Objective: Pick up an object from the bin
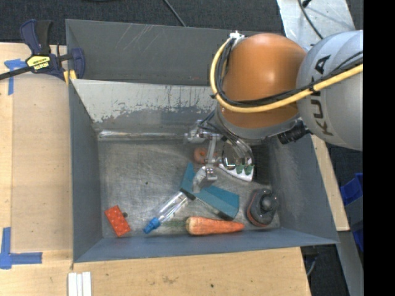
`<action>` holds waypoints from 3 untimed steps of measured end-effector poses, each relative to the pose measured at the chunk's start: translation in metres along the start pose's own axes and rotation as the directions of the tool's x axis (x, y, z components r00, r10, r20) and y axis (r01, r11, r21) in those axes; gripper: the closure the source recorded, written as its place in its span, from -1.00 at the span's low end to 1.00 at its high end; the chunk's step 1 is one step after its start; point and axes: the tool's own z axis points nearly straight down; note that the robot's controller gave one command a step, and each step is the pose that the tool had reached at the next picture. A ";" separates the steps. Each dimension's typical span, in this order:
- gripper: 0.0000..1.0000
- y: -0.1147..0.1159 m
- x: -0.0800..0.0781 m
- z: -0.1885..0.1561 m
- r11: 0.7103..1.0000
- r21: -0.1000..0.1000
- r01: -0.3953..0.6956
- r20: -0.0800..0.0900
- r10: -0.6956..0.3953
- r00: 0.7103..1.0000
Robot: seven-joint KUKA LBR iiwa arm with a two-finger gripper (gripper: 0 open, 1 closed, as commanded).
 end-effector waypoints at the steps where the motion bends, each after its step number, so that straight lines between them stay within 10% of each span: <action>1: -1.00 0.000 -0.001 -0.003 1.000 -0.001 -0.001 0.005 0.001 1.000; 3: -1.00 -0.014 0.013 -0.013 0.935 0.005 0.356 0.021 -0.356 0.934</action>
Offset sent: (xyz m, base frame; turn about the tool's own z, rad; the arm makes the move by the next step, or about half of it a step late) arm -0.0271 -0.0233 0.0814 -0.4602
